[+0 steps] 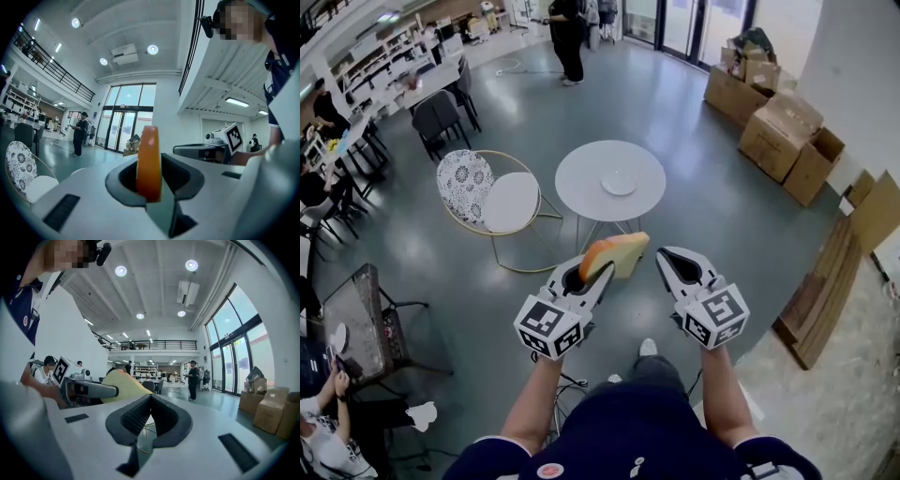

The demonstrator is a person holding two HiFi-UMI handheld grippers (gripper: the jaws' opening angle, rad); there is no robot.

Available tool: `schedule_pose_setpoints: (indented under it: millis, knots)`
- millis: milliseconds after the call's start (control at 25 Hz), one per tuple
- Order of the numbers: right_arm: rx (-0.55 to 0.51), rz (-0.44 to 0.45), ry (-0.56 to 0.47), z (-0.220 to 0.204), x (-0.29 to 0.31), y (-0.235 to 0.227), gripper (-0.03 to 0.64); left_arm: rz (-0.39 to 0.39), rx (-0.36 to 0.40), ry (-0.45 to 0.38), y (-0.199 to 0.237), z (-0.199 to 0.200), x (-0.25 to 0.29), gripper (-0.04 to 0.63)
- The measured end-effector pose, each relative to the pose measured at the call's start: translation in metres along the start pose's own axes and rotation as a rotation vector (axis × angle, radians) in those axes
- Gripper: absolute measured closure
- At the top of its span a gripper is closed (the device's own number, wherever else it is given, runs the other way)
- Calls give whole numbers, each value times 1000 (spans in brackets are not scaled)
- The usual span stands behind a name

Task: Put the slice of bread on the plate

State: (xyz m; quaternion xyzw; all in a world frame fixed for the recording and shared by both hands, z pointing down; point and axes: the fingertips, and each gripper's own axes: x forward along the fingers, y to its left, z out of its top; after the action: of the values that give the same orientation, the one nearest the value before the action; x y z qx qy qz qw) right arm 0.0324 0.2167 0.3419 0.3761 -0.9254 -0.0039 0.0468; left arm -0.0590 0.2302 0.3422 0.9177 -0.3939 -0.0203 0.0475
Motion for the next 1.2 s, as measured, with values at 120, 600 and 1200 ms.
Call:
schedule_pose_setpoints:
  millis: [120, 600, 1200]
  knots:
    - [-3, 3, -3, 1, 6, -1, 611, 4, 3, -5, 6, 1, 1, 492]
    - [-7, 28, -21, 0, 52, -26, 610, 33, 12, -8, 48, 0, 24, 492]
    - [41, 74, -25, -15, 138, -139, 609, 85, 6, 26, 129, -6, 132, 492]
